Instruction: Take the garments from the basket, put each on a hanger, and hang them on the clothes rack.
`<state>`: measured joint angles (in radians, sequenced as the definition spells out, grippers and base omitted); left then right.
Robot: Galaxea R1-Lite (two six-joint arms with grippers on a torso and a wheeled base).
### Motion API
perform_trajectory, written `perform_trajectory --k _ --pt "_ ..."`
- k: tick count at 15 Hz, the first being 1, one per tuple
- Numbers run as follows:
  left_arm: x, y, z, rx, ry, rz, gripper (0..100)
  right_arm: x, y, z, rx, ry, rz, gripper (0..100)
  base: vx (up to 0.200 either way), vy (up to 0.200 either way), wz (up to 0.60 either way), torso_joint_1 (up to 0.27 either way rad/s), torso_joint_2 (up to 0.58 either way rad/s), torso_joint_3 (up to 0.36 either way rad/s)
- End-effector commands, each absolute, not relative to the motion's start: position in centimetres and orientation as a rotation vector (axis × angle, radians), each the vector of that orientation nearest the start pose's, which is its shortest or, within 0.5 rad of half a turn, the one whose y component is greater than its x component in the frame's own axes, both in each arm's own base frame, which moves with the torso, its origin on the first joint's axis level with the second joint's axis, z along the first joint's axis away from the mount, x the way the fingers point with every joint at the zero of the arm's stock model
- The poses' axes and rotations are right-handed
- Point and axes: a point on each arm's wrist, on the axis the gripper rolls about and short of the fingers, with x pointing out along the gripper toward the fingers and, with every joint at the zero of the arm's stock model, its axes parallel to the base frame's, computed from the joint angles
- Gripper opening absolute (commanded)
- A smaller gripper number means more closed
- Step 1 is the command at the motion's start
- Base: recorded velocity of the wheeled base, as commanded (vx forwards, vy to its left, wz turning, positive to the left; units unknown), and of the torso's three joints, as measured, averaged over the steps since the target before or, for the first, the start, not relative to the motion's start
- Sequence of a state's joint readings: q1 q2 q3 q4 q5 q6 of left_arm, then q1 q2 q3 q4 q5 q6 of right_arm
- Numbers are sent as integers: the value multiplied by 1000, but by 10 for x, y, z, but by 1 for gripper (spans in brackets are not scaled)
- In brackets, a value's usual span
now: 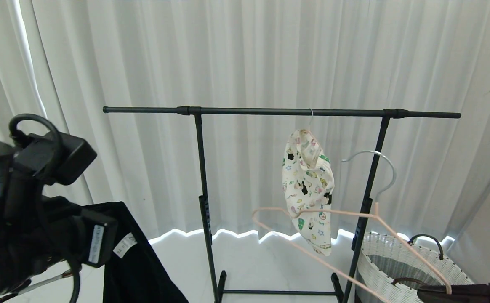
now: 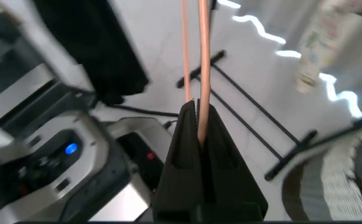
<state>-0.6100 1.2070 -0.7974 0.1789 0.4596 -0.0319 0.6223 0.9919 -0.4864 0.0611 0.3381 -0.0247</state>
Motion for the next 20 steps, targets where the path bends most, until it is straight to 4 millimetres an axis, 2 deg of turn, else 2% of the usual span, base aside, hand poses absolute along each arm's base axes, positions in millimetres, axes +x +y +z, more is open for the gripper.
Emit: perform_trajectory --k 1,5,13,20 --pt "192 -121 215 190 582 -27 0 76 82 180 -137 563 1070 0 0 0 0 0 0 0" --pt "204 -130 216 170 585 -25 0 73 98 188 -120 582 1166 0 0 0 0 0 0 0" --pt "192 -145 220 50 569 -57 0 97 130 200 -99 556 1201 0 0 0 0 0 0 0" --pt "193 -146 220 54 560 -39 0 104 139 207 15 534 1187 0 0 0 0 0 0 0"
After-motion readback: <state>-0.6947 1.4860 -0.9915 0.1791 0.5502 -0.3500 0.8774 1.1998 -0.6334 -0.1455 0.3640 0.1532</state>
